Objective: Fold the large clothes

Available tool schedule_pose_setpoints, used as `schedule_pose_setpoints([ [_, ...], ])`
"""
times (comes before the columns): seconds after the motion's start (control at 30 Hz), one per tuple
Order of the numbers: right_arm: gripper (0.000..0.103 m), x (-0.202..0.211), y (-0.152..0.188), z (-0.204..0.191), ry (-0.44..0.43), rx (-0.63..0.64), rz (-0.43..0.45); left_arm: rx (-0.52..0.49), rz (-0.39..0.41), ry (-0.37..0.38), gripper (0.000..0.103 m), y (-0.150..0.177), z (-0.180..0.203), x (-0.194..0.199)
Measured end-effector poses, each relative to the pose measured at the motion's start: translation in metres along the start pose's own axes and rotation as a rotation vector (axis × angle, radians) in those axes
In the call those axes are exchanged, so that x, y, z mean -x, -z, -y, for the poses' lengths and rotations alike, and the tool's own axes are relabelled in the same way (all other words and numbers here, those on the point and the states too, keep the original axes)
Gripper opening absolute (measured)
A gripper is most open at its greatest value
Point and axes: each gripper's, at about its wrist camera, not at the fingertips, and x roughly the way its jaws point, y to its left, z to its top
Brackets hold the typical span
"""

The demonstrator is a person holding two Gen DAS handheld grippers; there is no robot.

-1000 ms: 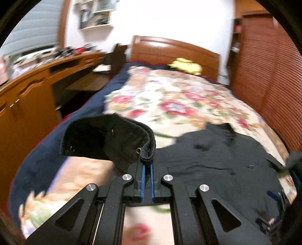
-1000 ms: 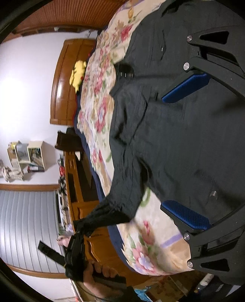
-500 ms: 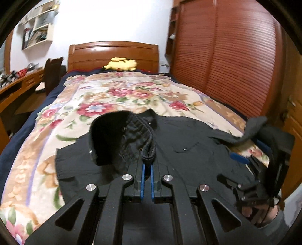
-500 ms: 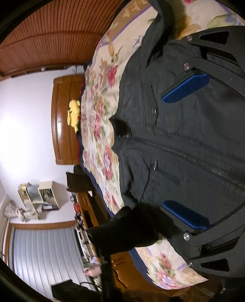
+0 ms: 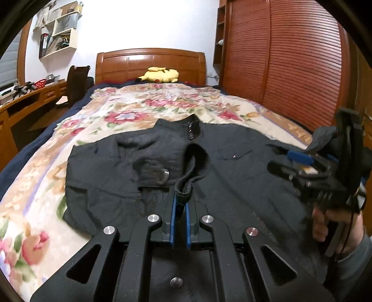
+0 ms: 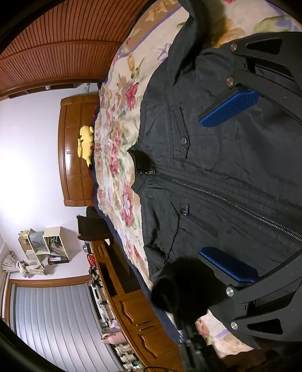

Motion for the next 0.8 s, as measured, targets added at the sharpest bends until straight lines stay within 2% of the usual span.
schedule_pose_setpoints([
  [0.07,0.103,-0.003,-0.002,0.004,-0.006,0.006,-0.003,-0.007,0.009,-0.009,0.018,0.006,-0.002,0.003],
  [0.13,0.103,-0.007,-0.005,0.004,-0.012,0.012,-0.01,-0.014,0.026,-0.018,0.032,0.011,-0.003,0.007],
  [0.27,0.103,-0.014,-0.008,0.002,-0.028,0.015,-0.021,-0.002,0.062,-0.007,0.048,0.013,-0.011,0.018],
  [0.33,0.103,-0.017,-0.011,0.002,-0.032,0.02,-0.022,0.004,0.078,-0.006,0.073,0.016,-0.014,0.021],
  [0.37,0.103,-0.018,-0.011,0.002,-0.034,0.023,-0.023,0.01,0.088,-0.011,0.079,0.018,-0.017,0.023],
  [0.4,0.103,-0.019,-0.012,0.001,-0.038,0.026,-0.024,0.01,0.091,-0.018,0.082,0.019,-0.02,0.023],
  [0.67,0.103,-0.036,-0.017,-0.009,-0.075,0.093,-0.038,0.05,0.093,-0.091,0.082,0.028,-0.046,0.017],
  [0.8,0.102,-0.06,-0.022,-0.011,-0.095,0.125,-0.084,0.072,0.094,-0.113,0.082,0.03,-0.055,0.016],
])
